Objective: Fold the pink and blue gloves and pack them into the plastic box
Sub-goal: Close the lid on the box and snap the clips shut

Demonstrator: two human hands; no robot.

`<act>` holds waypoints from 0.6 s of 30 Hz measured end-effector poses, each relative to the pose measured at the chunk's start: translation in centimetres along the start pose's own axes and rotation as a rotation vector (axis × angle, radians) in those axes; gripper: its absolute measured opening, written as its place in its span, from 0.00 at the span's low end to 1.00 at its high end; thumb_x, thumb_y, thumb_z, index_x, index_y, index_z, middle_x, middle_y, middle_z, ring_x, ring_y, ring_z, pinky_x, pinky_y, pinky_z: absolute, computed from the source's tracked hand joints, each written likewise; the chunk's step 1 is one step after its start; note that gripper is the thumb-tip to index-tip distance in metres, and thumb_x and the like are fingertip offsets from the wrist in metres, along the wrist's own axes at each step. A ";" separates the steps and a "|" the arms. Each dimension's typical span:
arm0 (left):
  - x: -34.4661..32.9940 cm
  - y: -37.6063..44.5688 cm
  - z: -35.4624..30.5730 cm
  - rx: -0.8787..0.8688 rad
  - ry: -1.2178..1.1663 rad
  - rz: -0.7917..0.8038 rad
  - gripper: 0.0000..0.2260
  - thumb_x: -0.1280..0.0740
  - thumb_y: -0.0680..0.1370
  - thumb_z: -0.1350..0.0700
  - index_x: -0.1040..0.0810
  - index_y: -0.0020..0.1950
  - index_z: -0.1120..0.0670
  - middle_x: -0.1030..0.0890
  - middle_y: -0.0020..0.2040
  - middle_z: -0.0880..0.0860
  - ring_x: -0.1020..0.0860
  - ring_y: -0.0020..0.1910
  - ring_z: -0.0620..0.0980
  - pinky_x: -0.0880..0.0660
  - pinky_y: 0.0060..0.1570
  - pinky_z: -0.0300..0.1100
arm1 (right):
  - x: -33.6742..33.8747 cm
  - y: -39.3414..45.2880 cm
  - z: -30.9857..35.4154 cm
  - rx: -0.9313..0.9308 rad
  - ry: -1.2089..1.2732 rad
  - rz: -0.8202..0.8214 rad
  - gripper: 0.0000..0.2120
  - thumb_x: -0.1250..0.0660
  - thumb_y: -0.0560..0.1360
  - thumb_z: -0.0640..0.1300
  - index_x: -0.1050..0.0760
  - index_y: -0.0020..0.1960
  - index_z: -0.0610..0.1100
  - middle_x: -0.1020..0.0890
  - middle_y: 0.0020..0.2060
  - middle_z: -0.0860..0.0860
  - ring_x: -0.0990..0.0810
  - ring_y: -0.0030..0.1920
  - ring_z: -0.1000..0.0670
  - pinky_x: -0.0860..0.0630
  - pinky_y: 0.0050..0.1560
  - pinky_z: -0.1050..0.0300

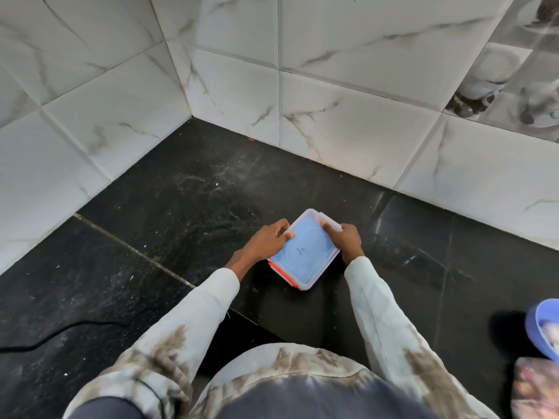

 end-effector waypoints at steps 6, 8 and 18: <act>0.0 0.0 0.1 -0.016 0.019 -0.007 0.15 0.38 0.88 0.44 0.27 0.68 0.53 0.16 0.65 0.55 0.14 0.60 0.55 0.16 0.64 0.56 | 0.7 -1.0 2.1 0.142 -0.138 -0.191 0.21 0.25 0.77 0.55 0.17 0.66 0.47 0.22 0.66 0.46 0.28 0.72 0.40 0.33 0.75 0.36; 0.1 0.0 0.2 -0.006 0.029 -0.032 0.16 0.38 0.88 0.43 0.26 0.67 0.53 0.16 0.64 0.54 0.14 0.60 0.54 0.16 0.64 0.55 | 0.5 -1.7 2.8 0.261 -0.250 -0.286 0.18 0.27 0.78 0.53 0.17 0.65 0.47 0.23 0.64 0.47 0.25 0.67 0.42 0.31 0.71 0.39; 1.6 0.3 0.1 0.057 0.150 -0.201 0.17 0.36 0.86 0.40 0.20 0.61 0.52 0.14 0.57 0.51 0.16 0.55 0.50 0.19 0.58 0.47 | 0.8 -3.0 3.7 0.372 -0.336 -0.465 0.11 0.29 0.81 0.51 0.13 0.56 0.47 0.17 0.51 0.50 0.20 0.55 0.47 0.23 0.62 0.47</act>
Point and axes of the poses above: each hand's wrist, its own y-axis towards the middle knuckle, its own x-axis out of the back of the hand, z = x × y, the point moved 6 cm from there along y, towards the middle knuckle
